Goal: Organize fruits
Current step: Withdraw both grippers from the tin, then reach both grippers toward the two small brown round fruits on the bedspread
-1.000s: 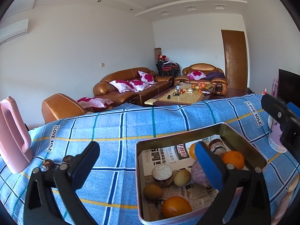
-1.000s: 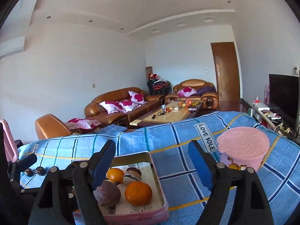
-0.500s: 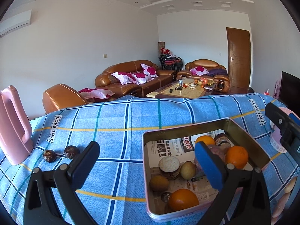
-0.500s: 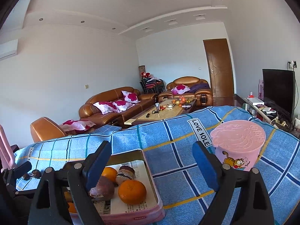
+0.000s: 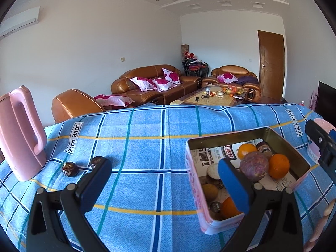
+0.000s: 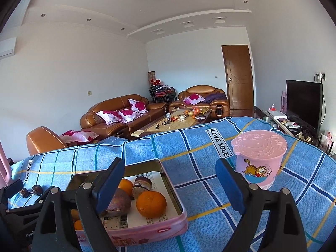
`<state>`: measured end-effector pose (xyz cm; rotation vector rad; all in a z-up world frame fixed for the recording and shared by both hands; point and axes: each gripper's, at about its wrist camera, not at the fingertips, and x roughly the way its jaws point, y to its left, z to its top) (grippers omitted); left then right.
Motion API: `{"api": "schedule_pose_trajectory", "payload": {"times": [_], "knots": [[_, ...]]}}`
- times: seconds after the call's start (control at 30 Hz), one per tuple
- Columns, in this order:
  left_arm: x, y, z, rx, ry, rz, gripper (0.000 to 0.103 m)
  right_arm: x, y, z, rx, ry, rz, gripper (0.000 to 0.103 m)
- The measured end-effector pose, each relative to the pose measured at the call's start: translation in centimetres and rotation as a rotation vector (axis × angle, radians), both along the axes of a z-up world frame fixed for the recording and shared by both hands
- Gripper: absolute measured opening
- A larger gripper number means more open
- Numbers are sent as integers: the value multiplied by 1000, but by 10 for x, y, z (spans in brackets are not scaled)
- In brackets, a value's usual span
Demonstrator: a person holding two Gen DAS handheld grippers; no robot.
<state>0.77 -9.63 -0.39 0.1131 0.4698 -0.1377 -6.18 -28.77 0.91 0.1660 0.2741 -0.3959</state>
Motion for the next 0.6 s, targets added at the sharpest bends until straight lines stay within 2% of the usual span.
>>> {"api": "schedule_pose_trajectory", "payload": {"times": [0.2, 0.6], "knots": [[4, 21, -1, 34, -6, 23, 103, 7, 27, -1, -11, 24, 37, 89], [22, 73, -3, 34, 22, 88, 103, 34, 98, -3, -2, 56, 145, 89]]}}
